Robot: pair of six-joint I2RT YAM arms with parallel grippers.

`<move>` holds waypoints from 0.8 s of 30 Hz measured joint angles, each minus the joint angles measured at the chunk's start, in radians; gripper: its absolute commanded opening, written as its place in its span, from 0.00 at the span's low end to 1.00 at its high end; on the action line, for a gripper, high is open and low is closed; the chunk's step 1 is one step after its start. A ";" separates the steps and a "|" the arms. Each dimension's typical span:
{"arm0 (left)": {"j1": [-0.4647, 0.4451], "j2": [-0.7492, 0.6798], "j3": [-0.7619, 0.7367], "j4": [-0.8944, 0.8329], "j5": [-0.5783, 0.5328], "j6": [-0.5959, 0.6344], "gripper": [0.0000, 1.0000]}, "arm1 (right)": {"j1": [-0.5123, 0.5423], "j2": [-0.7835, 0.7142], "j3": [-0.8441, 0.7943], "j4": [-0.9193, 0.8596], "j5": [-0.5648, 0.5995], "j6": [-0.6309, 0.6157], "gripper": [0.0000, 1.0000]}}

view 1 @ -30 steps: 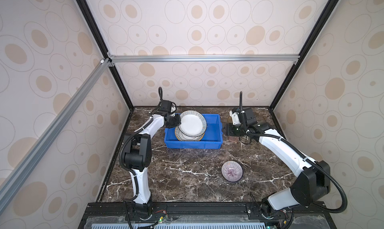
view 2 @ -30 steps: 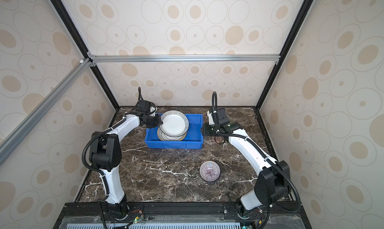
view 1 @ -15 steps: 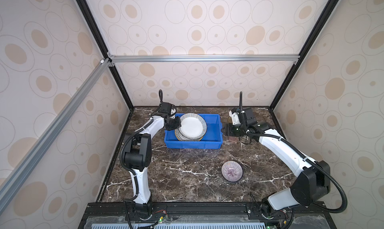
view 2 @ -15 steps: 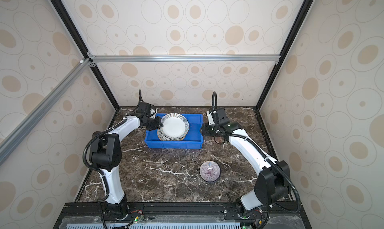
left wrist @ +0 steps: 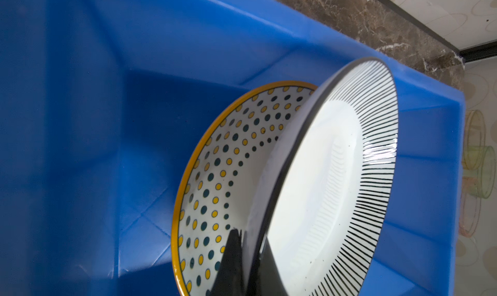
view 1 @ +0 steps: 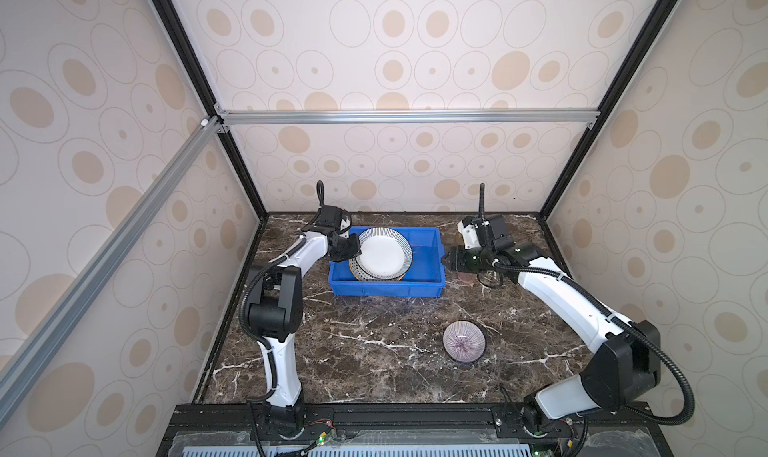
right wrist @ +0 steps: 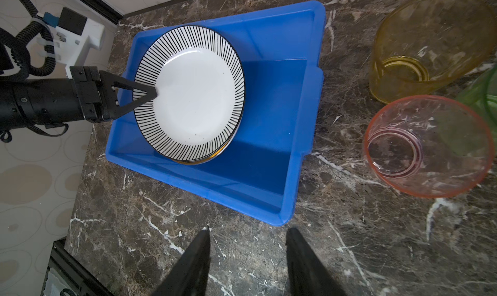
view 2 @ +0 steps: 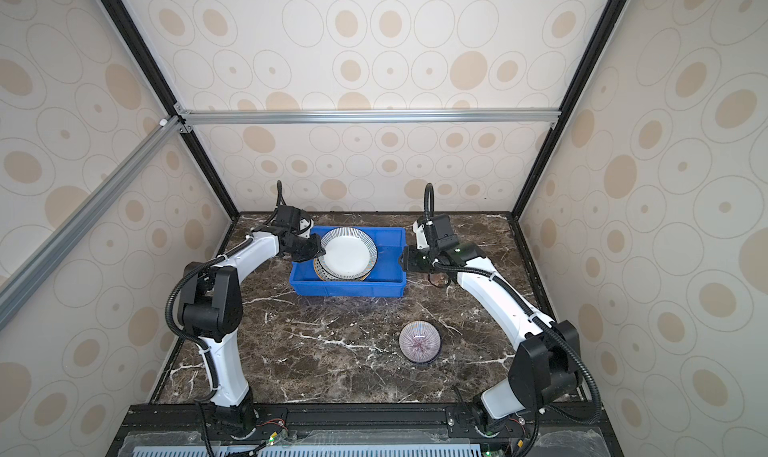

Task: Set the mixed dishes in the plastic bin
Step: 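Lower the striped plate onto the dotted plate in the bin with the left gripper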

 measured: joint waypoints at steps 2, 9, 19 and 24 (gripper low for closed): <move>0.001 0.000 -0.001 -0.001 0.000 0.001 0.00 | 0.000 0.000 0.000 0.000 -0.003 0.001 0.49; 0.013 0.000 -0.008 -0.012 -0.008 0.004 0.00 | 0.000 0.000 0.000 0.000 -0.017 0.002 0.49; 0.023 0.000 -0.010 -0.023 -0.018 0.017 0.00 | 0.000 0.000 0.000 0.000 -0.034 0.010 0.49; 0.024 0.003 -0.011 -0.023 -0.011 0.026 0.00 | 0.000 0.000 0.000 0.000 -0.040 0.017 0.49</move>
